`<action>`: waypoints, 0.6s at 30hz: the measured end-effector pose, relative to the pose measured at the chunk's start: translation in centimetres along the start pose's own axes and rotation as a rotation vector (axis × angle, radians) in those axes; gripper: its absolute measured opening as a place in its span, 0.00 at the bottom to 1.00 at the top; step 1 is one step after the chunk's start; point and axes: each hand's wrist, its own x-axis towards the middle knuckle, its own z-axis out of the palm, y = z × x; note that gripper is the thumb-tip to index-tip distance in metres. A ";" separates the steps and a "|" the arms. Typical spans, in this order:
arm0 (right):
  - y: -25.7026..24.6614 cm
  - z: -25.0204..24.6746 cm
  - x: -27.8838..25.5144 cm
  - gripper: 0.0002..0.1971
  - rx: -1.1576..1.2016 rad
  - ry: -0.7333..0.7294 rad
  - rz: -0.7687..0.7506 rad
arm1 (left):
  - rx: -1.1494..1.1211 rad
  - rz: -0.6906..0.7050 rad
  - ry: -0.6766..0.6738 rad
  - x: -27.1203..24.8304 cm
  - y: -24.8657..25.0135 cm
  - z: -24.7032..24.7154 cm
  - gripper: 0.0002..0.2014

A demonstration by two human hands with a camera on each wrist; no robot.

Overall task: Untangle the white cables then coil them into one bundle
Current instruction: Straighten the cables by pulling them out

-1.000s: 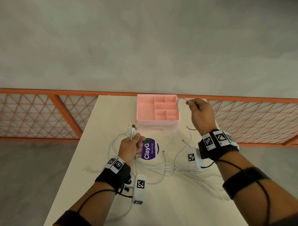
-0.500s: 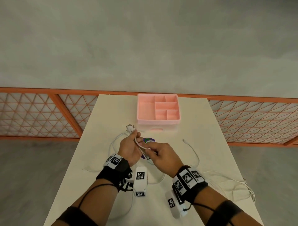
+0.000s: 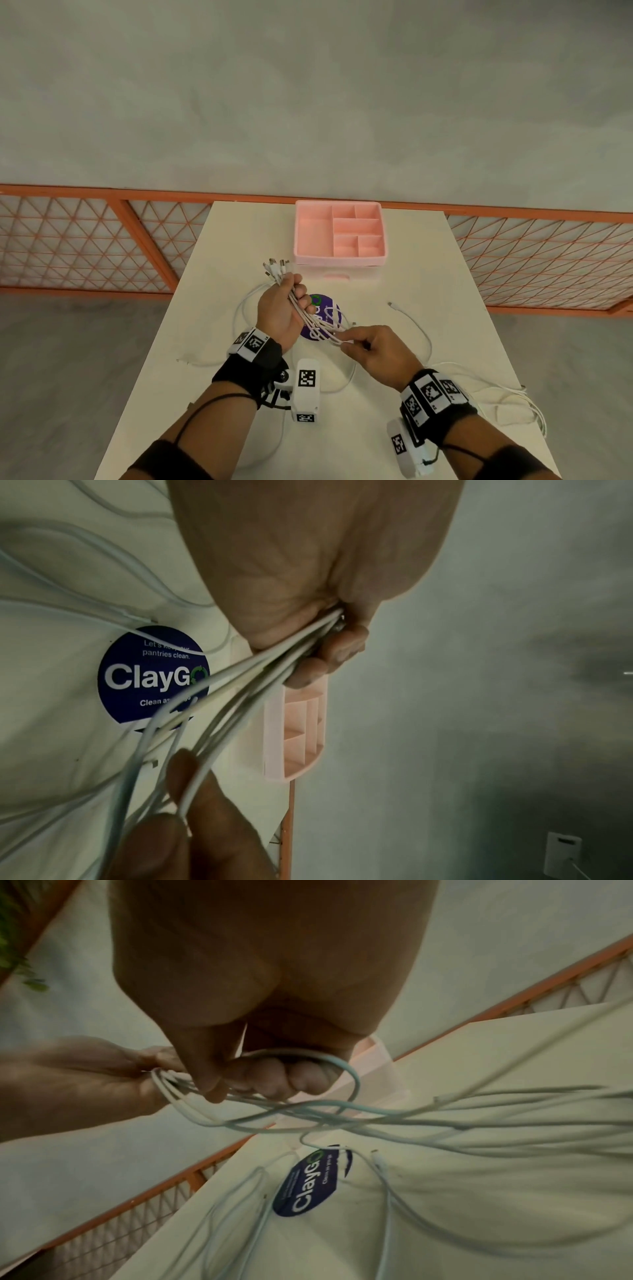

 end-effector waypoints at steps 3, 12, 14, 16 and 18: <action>-0.6 -0.8 0.0 0.04 0.047 -0.076 0.070 | 0.085 0.033 -0.033 -0.2 -0.2 0.1 0.14; -8.3 -4.4 5.5 0.12 0.175 0.182 -0.096 | 0.397 0.034 -0.204 -2.2 -0.6 2.1 0.13; -9.2 -4.3 6.5 0.13 0.153 0.159 -0.113 | 0.416 0.042 -0.217 -2.5 -0.6 2.6 0.14; -9.4 -4.2 6.9 0.12 0.115 0.208 -0.112 | 0.418 0.042 -0.214 -2.6 -0.4 2.9 0.14; -9.3 -3.9 7.0 0.12 0.129 0.266 -0.106 | 0.424 0.038 -0.205 -2.5 -0.1 2.8 0.12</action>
